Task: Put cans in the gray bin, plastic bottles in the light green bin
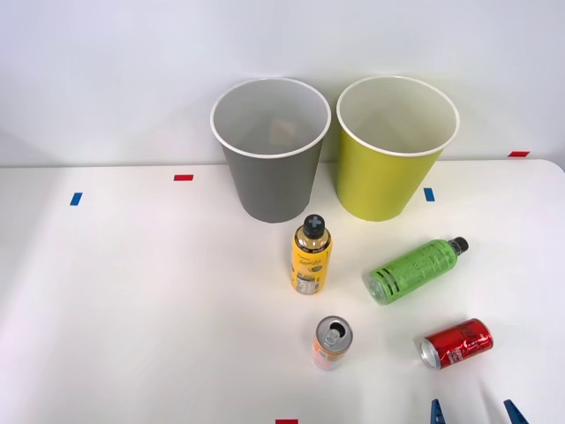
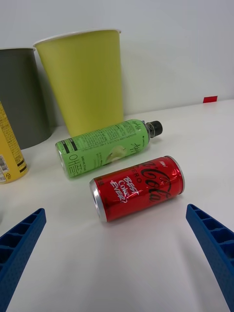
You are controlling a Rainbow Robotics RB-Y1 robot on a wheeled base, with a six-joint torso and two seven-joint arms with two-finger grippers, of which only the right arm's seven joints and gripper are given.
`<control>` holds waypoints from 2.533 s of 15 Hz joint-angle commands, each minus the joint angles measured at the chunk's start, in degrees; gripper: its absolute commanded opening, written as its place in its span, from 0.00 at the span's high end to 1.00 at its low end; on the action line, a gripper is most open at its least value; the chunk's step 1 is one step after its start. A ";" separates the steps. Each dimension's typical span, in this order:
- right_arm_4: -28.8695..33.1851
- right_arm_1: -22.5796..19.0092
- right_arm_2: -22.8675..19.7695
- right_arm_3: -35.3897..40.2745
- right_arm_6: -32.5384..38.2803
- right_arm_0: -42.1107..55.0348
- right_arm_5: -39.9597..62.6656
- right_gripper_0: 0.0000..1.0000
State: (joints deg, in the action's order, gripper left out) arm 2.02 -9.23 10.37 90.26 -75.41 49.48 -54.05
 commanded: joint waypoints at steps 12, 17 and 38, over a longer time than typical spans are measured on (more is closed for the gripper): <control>0.00 0.00 0.00 0.00 0.00 0.00 0.00 0.00; 0.00 0.00 0.00 0.00 0.00 0.00 0.00 0.00; 0.00 0.00 0.00 0.00 0.00 0.00 0.00 0.00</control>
State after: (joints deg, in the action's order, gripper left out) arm 2.02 -9.23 10.37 90.26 -75.41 49.48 -54.05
